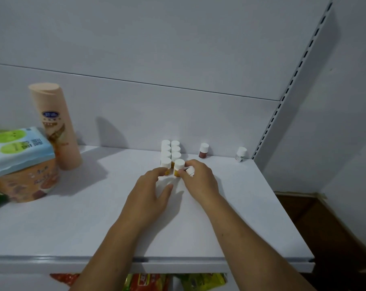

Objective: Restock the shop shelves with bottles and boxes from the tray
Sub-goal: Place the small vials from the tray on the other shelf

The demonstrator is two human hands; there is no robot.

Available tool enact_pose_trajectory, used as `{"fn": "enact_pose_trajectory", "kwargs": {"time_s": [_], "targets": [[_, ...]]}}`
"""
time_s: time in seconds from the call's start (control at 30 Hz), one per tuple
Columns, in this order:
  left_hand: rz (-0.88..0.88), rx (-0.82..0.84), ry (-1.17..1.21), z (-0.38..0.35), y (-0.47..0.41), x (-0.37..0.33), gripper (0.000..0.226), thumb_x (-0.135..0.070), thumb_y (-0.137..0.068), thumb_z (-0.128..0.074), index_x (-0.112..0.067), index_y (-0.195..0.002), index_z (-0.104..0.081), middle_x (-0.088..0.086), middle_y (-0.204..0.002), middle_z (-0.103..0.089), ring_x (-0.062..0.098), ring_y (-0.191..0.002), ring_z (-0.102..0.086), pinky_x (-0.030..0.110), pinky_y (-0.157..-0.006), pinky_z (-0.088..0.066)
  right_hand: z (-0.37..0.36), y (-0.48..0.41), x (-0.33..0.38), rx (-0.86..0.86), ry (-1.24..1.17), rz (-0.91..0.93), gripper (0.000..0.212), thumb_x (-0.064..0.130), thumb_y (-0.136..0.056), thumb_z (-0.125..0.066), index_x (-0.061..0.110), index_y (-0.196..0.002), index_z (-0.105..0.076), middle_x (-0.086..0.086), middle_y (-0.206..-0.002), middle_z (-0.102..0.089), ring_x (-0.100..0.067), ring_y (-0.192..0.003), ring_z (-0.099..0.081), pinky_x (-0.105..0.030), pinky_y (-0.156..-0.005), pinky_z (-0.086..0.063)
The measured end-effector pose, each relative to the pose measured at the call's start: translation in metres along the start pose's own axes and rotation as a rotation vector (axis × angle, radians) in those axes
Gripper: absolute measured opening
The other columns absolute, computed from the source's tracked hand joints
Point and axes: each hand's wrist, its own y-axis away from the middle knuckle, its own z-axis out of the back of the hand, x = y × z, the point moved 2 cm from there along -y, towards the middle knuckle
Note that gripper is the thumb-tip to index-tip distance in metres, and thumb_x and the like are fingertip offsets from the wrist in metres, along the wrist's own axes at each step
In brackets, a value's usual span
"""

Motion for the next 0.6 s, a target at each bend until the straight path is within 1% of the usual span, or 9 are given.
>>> {"fn": "enact_pose_trajectory", "kwargs": {"time_s": [0.1,0.23,0.4,0.47,0.5,0.53,0.57,0.6], "targets": [[0.005,-0.007,-0.004,-0.001,0.001,0.0,0.047,-0.039,-0.101,-0.063,-0.037,-0.146,-0.05,-0.017,-0.143,-0.058,0.008,-0.124,-0.056,0.031,-0.105,-0.047,0.0,-0.002,0.0,-0.01,0.023,0.007,0.021,0.047,-0.093,-0.07,0.035,-0.11,-0.068,0.015,-0.107,-0.071,-0.015,-0.095,-0.065,-0.034,-0.082,-0.053],[-0.013,0.0,-0.009,-0.003,0.001,0.0,0.047,-0.037,-0.101,-0.063,-0.037,-0.146,-0.049,-0.018,-0.141,-0.058,0.006,-0.122,-0.055,0.025,-0.1,-0.042,-0.002,-0.004,0.004,0.01,0.016,0.018,0.022,0.05,-0.091,-0.07,0.034,-0.105,-0.069,0.017,-0.1,-0.07,-0.013,-0.091,-0.065,-0.034,-0.08,-0.053],[-0.013,-0.011,0.002,-0.004,0.0,0.001,0.045,-0.036,-0.101,-0.064,-0.038,-0.144,-0.05,-0.019,-0.138,-0.059,0.005,-0.119,-0.056,0.026,-0.1,-0.045,-0.004,-0.002,0.003,0.012,-0.011,0.032,0.021,0.047,-0.092,-0.072,0.035,-0.109,-0.07,0.017,-0.103,-0.071,-0.012,-0.093,-0.065,-0.034,-0.081,-0.054],[-0.021,-0.009,0.003,-0.004,0.0,0.001,0.045,-0.036,-0.101,-0.064,-0.038,-0.143,-0.05,-0.019,-0.138,-0.059,0.006,-0.119,-0.056,0.028,-0.101,-0.047,-0.003,-0.002,0.0,0.009,-0.092,0.033,0.026,0.044,-0.092,-0.073,0.033,-0.115,-0.069,0.015,-0.107,-0.071,-0.01,-0.094,-0.066,-0.03,-0.081,-0.054],[-0.023,-0.007,0.001,-0.004,0.0,0.0,0.044,-0.036,-0.101,-0.063,-0.039,-0.143,-0.049,-0.019,-0.137,-0.059,0.006,-0.119,-0.055,0.028,-0.1,-0.047,-0.003,-0.002,-0.004,0.015,-0.156,0.029,0.029,0.041,-0.094,-0.073,0.032,-0.12,-0.067,0.012,-0.109,-0.071,-0.007,-0.094,-0.065,-0.024,-0.08,-0.053],[-0.023,-0.005,-0.002,-0.004,0.001,0.0,0.044,-0.036,-0.101,-0.063,-0.039,-0.143,-0.049,-0.019,-0.137,-0.058,0.006,-0.118,-0.055,0.026,-0.099,-0.046,-0.001,-0.002,-0.008,0.028,-0.223,0.022,0.031,0.036,-0.095,-0.071,0.03,-0.125,-0.065,0.01,-0.112,-0.07,-0.004,-0.093,-0.065,-0.018,-0.077,-0.05],[-0.023,-0.004,-0.006,-0.004,0.001,0.0,0.044,-0.036,-0.101,-0.063,-0.039,-0.143,-0.049,-0.019,-0.136,-0.058,0.006,-0.118,-0.055,0.025,-0.097,-0.045,0.001,-0.002,-0.014,0.04,-0.288,0.004,0.033,0.03,-0.097,-0.066,0.03,-0.13,-0.063,0.007,-0.115,-0.069,-0.002,-0.093,-0.064,-0.015,-0.075,-0.048],[-0.026,-0.002,-0.013,-0.005,0.001,0.001,0.044,-0.037,-0.101,-0.063,-0.039,-0.143,-0.049,-0.019,-0.135,-0.058,0.005,-0.118,-0.055,0.024,-0.096,-0.044,0.003,-0.003,-0.02,0.048,-0.365,-0.022,0.036,0.024,-0.098,-0.061,0.031,-0.133,-0.061,0.002,-0.119,-0.067,-0.004,-0.091,-0.065,-0.016,-0.075,-0.048]]}}
